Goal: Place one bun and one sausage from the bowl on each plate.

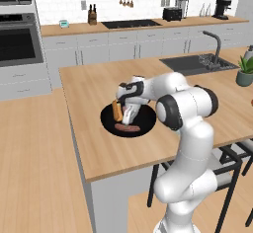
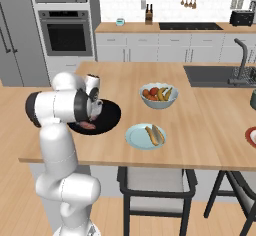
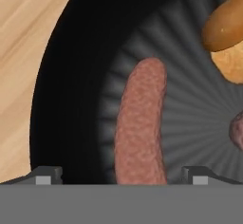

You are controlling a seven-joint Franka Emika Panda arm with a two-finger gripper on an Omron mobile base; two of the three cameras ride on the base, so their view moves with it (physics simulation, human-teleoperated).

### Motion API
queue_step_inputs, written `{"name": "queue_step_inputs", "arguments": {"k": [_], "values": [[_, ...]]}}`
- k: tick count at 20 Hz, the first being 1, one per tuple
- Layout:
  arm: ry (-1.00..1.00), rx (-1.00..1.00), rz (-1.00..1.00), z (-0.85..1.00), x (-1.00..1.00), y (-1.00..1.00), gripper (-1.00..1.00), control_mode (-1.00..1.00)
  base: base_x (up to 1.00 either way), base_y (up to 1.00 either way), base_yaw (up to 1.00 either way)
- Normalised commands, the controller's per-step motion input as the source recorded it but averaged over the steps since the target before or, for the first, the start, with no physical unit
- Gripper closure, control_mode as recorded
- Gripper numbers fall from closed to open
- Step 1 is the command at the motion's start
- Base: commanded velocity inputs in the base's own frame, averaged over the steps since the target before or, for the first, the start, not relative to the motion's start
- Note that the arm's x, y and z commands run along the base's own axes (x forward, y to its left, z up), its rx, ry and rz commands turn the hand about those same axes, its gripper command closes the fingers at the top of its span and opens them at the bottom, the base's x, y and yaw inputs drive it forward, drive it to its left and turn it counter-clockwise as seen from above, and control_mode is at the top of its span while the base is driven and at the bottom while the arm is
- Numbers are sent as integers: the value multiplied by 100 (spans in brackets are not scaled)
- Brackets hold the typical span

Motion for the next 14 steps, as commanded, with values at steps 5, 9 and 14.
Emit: {"name": "queue_step_inputs", "arguments": {"k": [5, 9, 14], "values": [[8, -1, 8, -13, 2, 6, -100, -100, 0, 0, 0], [1, 0, 7, -5, 7, 0, -100, -100, 0, 0, 0], [0, -3, 7, -6, 1, 0, -100, -100, 0, 0, 0]]}}
